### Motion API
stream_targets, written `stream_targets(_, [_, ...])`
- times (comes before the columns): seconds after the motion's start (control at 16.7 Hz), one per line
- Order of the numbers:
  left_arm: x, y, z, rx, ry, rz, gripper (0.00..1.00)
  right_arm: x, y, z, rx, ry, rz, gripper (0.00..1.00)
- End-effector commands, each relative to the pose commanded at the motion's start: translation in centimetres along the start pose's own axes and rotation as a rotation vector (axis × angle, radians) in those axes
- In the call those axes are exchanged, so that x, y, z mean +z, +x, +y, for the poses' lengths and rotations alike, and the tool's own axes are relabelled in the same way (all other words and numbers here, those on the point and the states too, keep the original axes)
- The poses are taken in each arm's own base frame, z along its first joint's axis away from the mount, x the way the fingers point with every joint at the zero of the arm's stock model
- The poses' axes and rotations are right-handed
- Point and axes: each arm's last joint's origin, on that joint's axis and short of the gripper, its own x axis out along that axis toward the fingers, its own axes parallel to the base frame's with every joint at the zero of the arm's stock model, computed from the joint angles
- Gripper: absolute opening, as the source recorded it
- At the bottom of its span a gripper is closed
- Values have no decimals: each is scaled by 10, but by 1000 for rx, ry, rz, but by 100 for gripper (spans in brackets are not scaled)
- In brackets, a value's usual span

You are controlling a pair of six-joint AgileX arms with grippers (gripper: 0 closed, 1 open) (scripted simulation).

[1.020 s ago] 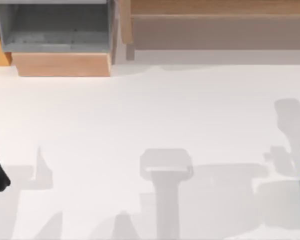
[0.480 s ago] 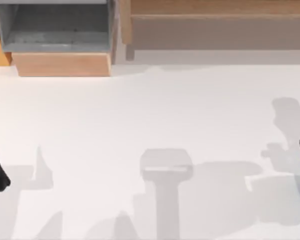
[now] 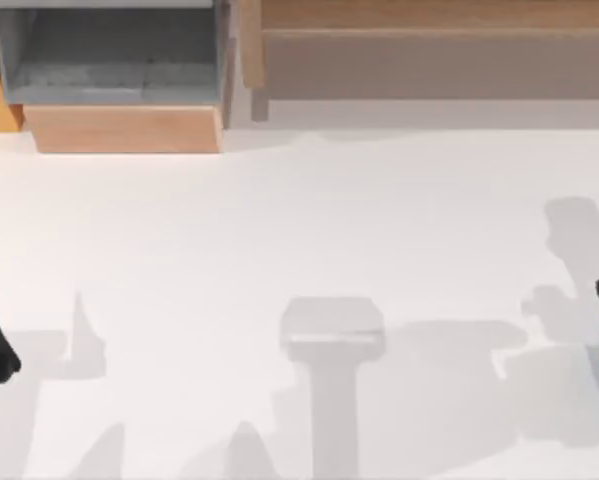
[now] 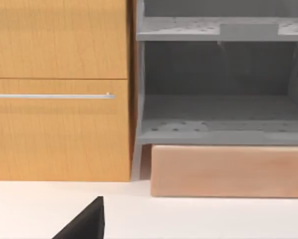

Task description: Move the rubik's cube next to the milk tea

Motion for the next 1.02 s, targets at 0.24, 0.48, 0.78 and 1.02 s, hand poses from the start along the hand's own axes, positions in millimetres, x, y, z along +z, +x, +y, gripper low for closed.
stream_targets(0.24, [0, 0, 0, 0, 0, 0, 100, -5, 17, -3, -13, 9, 66, 0])
stream_targets(0.48, [0, 0, 0, 0, 0, 0, 100, -5, 18, -3, -13, 9, 67, 0])
stream_targets(0.78, [0, 0, 0, 0, 0, 0, 100, -5, 18, -3, -13, 9, 67, 38])
stream_targets(1.02, [0, 0, 0, 0, 0, 0, 100, -5, 18, -3, -13, 9, 67, 68])
